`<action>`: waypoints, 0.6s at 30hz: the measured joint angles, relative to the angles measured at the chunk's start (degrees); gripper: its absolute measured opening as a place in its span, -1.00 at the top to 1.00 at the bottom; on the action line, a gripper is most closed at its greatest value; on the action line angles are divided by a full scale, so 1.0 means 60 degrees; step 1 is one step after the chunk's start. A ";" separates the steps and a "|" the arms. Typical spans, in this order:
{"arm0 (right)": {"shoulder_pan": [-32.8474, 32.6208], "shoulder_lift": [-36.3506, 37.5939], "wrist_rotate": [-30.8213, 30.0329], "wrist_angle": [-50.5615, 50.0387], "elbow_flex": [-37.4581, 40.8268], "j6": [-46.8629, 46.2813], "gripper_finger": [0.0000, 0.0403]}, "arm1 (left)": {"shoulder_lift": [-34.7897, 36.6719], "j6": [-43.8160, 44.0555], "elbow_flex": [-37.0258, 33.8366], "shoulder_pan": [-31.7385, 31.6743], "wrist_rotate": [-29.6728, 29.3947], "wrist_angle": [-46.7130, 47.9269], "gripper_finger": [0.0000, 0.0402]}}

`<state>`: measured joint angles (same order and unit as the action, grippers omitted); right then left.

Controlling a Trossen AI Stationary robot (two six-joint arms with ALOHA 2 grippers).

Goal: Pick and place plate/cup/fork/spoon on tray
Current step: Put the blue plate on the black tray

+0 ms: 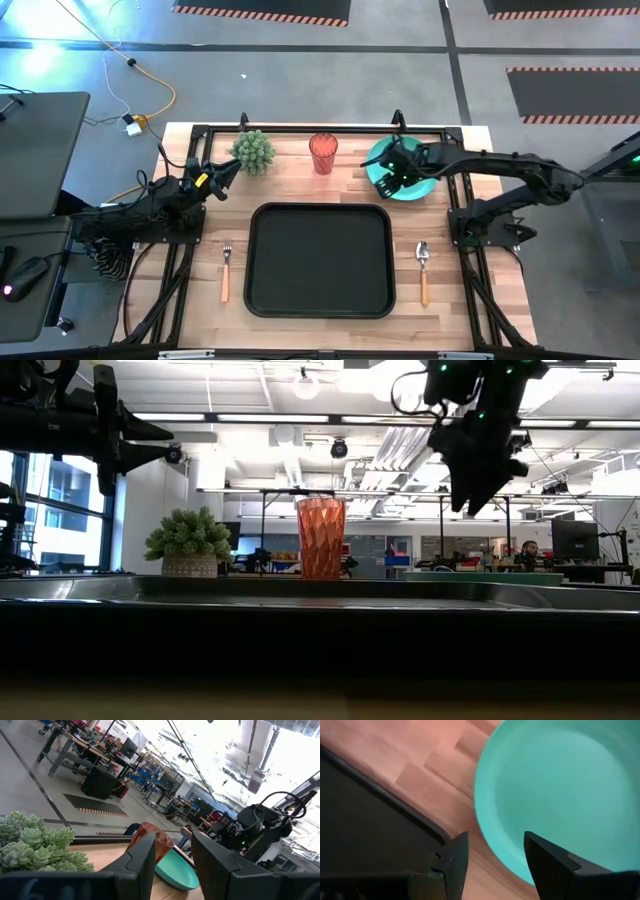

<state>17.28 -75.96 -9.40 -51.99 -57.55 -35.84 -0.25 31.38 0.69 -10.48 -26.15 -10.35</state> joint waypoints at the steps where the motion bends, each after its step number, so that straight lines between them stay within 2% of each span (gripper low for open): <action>1: -0.0003 -0.0155 0.0073 0.0083 0.0002 0.0080 0.10 | 0.0001 0.0000 0.0000 0.0000 0.0000 0.0000 0.43; 18: -0.0011 -0.2374 0.0713 0.0736 0.0005 0.0482 0.10 | 0.0002 -0.0004 0.0000 0.0000 -0.0002 0.0033 0.43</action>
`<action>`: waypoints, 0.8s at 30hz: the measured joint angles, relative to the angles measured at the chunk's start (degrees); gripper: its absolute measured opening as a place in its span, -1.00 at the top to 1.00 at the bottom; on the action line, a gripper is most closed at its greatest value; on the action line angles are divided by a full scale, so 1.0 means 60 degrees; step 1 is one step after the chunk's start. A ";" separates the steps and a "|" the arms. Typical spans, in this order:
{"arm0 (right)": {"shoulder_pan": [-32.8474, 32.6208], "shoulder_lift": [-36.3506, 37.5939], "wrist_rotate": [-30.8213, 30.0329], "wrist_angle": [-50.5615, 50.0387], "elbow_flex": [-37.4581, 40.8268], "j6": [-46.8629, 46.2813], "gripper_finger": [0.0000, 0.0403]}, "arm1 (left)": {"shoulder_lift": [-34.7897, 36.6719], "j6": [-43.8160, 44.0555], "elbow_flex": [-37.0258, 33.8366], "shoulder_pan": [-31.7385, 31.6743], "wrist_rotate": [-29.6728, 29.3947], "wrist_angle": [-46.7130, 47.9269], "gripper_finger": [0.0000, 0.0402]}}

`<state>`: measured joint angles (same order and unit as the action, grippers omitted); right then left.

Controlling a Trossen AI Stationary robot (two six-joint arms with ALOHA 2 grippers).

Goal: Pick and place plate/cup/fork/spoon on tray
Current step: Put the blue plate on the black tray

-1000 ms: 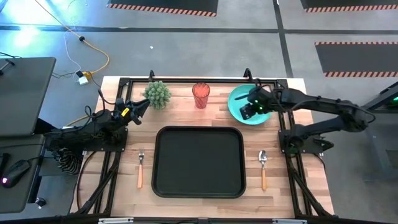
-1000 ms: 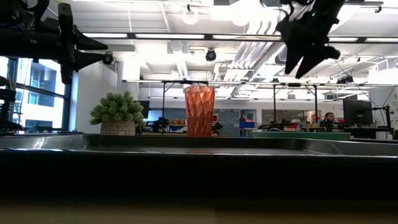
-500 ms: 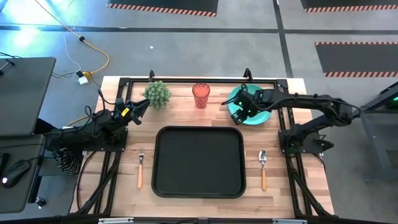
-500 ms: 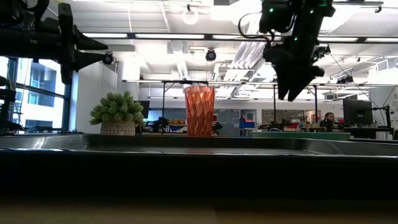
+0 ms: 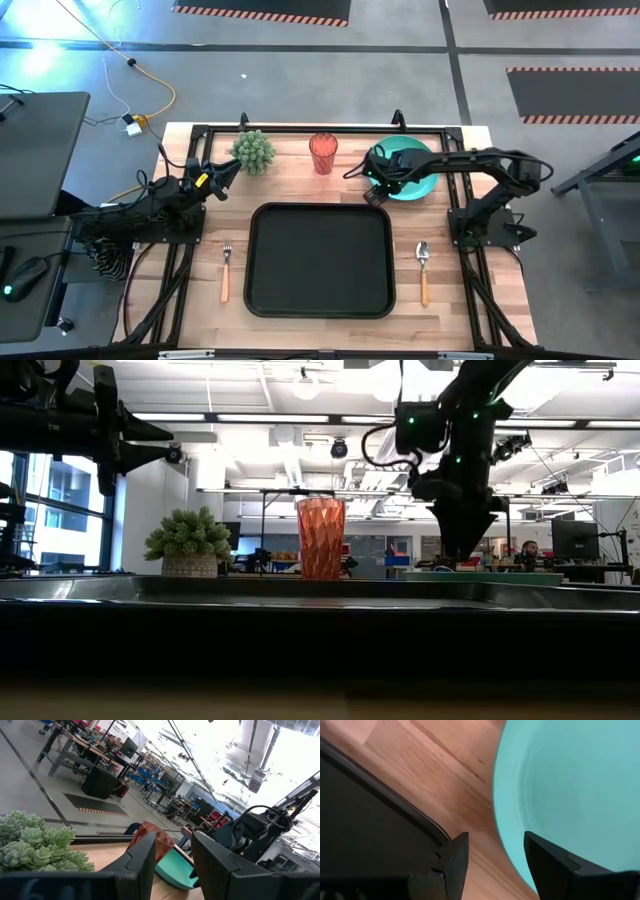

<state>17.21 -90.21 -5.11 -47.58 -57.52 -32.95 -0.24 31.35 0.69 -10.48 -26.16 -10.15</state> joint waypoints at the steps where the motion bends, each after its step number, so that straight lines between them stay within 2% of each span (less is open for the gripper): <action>1: 0.0000 -0.0102 0.0071 0.0038 0.0000 0.0011 0.10 | 0.0000 0.0000 0.0000 0.0000 -0.0002 0.0000 0.43; 13: 0.0000 -0.1163 -0.0002 0.0343 0.0000 0.0092 0.14 | 0.0000 -0.0004 0.0000 0.0000 -0.0002 0.0011 0.43; 16: 0.0000 -0.1319 -0.0110 0.0337 0.0000 -0.0024 0.25 | -0.0002 -0.0004 0.0000 0.0000 -0.0002 0.0011 0.43; 24: 0.0007 -0.1357 -0.0129 0.0362 0.0000 -0.0289 0.75 | -0.0002 -0.0004 0.0000 0.0000 -0.0002 0.0020 0.43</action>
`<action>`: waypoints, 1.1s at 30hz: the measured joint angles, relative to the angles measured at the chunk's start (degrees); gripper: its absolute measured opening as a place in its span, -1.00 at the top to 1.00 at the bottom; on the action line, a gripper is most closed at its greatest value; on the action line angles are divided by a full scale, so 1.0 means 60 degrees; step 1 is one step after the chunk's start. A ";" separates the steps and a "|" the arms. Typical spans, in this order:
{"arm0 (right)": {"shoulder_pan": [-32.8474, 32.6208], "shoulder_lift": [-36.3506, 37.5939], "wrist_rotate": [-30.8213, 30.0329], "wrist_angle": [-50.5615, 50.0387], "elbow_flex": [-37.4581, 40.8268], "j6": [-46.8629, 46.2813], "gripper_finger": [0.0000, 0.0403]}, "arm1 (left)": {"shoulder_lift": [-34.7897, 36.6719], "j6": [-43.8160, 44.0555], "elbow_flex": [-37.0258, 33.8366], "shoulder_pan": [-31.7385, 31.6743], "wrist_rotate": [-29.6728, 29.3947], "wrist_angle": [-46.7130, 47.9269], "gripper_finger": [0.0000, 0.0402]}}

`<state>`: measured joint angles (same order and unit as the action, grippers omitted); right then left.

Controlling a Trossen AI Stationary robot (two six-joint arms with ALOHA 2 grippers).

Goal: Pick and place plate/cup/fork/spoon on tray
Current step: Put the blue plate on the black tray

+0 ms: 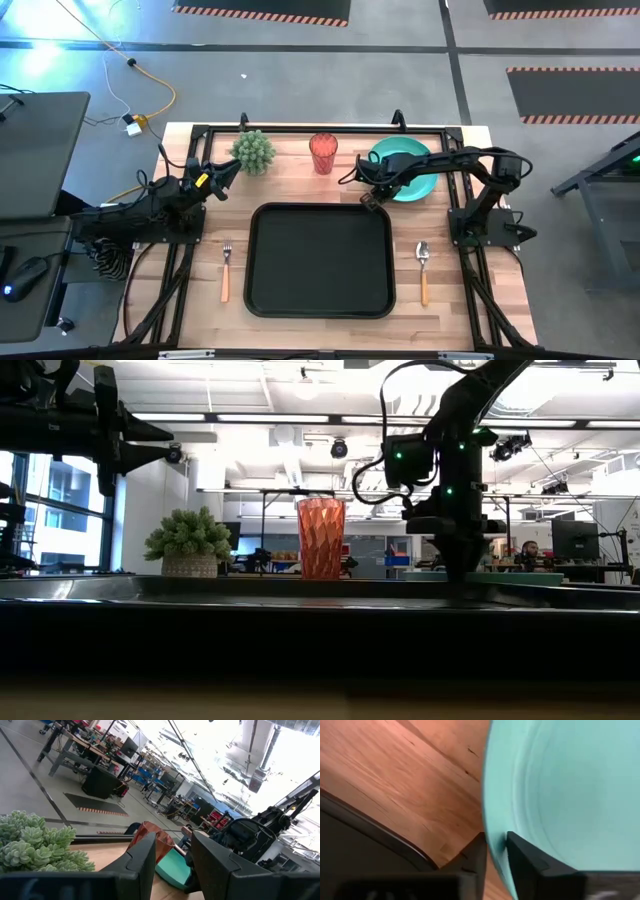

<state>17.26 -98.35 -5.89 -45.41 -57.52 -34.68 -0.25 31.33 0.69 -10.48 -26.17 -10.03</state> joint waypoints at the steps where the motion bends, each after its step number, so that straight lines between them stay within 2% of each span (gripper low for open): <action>1: 0.0000 0.0004 -0.0021 0.0004 0.0000 -0.0045 0.82 | 0.0001 0.0000 0.0000 0.0000 0.0000 0.0004 0.43; 4: 0.0000 0.0015 -0.0140 -0.0046 -0.0004 -0.0165 0.96 | 0.0000 0.0000 0.0000 0.0000 0.0000 0.0016 0.43; 12: -0.0028 0.0033 -0.0327 -0.0371 -0.0175 -0.0533 0.98 | 0.0004 -0.0001 0.0000 0.0000 0.0004 0.0346 0.43; 33: -0.0908 0.0036 -0.1676 -0.2286 -0.2992 -0.2104 1.00 | 0.0002 0.0000 0.0000 0.0000 0.0011 0.0509 0.43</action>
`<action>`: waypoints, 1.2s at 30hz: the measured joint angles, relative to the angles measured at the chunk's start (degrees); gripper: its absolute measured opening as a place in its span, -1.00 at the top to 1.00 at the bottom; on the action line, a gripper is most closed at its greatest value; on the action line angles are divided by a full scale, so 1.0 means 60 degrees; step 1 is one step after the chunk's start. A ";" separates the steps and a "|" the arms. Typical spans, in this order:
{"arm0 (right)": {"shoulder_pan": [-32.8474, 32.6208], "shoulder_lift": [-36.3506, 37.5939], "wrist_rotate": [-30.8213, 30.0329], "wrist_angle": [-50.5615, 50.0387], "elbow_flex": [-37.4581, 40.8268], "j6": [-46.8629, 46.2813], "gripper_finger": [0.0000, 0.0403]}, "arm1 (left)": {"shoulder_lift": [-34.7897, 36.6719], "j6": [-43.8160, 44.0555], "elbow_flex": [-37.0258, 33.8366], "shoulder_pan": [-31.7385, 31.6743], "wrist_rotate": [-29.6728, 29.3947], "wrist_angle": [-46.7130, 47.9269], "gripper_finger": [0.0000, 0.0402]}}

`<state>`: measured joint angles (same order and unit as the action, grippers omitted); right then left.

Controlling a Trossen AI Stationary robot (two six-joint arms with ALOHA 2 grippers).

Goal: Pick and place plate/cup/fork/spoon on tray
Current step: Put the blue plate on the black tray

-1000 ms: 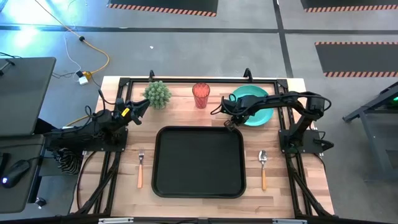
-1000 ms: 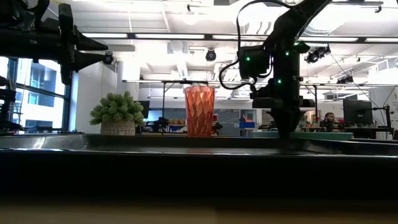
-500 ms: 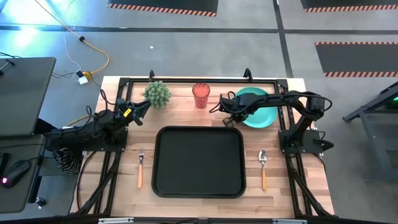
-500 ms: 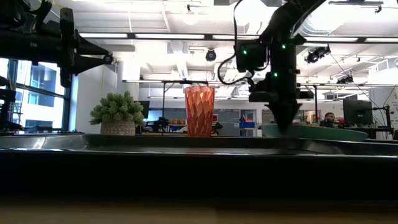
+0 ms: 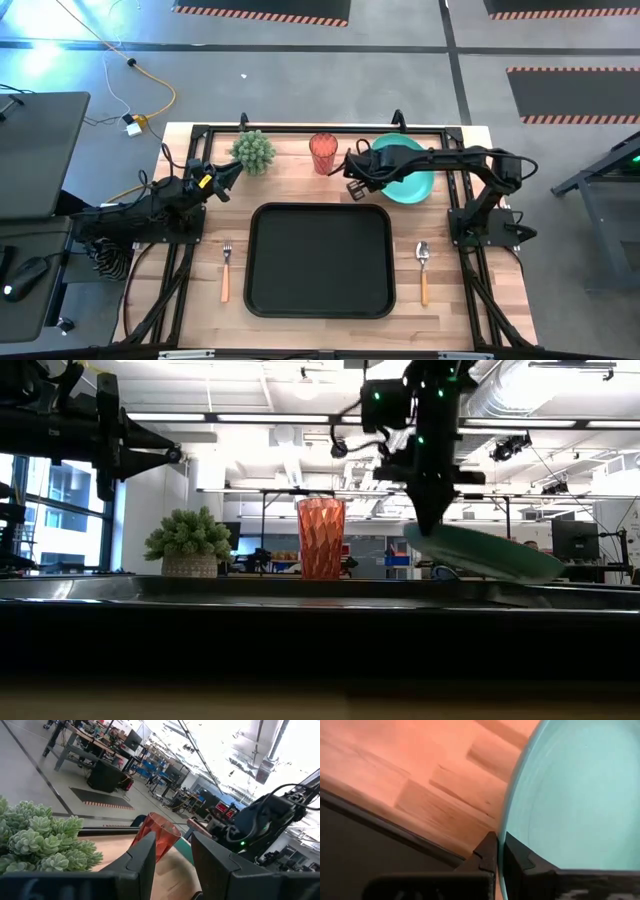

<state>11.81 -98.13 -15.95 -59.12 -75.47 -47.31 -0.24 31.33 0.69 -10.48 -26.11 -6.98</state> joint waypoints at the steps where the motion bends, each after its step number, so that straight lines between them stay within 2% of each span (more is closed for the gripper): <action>1: -0.0057 0.0000 -0.0078 -0.0131 -0.0170 -0.0064 1.00 | -0.0001 0.0000 0.0000 0.0000 0.0000 0.0011 0.43; 7: -0.0477 0.0007 -0.0536 -0.0850 -0.1271 -0.0309 1.00 | 0.0002 0.0000 0.0000 0.0000 0.0000 0.0146 0.43; 16: -0.1145 0.0011 -0.1775 -0.2054 -0.2839 -0.0407 1.00 | -0.0002 0.0022 0.0000 0.0000 0.0119 0.0497 0.43; 26: -0.1672 0.0011 -0.1956 -0.2049 -0.3798 0.2166 1.00 | 0.0000 0.0668 0.0000 0.0000 0.0517 0.0494 0.43; 36: -0.2762 0.0011 -0.1774 -0.1835 -0.3860 0.4892 1.00 | -0.0002 0.1450 0.0000 0.0000 0.0513 0.0551 0.43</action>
<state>-4.76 -98.06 -26.59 -70.13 -98.63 -17.96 -0.25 40.03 0.69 -10.48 -23.03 -3.67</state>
